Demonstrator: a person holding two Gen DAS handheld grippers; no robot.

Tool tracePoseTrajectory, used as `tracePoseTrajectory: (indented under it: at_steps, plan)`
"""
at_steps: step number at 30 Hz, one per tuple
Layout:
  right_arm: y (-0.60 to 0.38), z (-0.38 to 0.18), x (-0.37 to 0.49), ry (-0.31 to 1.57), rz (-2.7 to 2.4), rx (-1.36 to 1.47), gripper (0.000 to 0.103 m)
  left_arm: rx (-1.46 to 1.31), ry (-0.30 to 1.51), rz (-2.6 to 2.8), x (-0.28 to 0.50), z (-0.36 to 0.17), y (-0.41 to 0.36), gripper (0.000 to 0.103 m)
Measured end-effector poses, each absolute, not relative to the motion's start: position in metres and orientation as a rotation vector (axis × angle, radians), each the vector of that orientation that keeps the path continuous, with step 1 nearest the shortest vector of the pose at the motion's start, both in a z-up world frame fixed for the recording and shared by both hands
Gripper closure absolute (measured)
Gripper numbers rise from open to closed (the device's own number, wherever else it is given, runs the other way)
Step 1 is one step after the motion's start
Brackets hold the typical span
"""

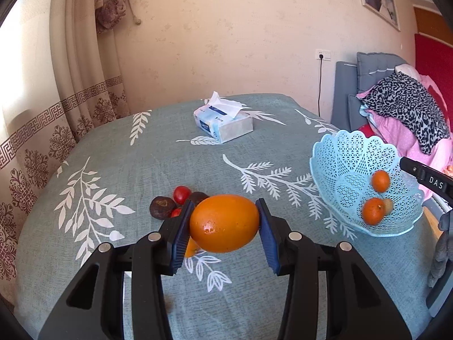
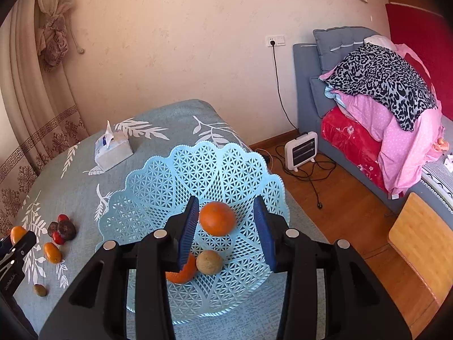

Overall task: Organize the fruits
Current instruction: 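Lower both held oranges into the blue basket and open both tools, then grasp an orange with the left tool while the right tool grasps a dark brown fruit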

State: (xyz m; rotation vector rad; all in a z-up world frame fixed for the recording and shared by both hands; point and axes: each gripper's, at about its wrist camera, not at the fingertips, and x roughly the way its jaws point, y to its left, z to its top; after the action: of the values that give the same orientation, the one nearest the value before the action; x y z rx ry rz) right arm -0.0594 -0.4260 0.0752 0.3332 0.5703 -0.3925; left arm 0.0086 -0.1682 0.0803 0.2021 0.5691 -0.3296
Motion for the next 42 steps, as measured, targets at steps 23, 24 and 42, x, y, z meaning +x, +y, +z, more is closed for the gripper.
tracePoseTrajectory:
  at_steps: [23, 24, 42]
  plan:
    - [-0.437, 0.069, -0.076, 0.510, -0.444, 0.389, 0.061, 0.222, 0.692, -0.628, 0.031, 0.059, -0.300, 0.058]
    - [-0.438, 0.069, -0.076, 0.510, -0.446, 0.392, 0.059, 0.220, 0.700, -0.638, 0.031, 0.057, -0.302, 0.058]
    - [-0.407, 0.083, -0.080, 0.484, -0.398, 0.346, 0.051, 0.149, 0.674, -0.474, 0.036, 0.073, -0.232, 0.017]
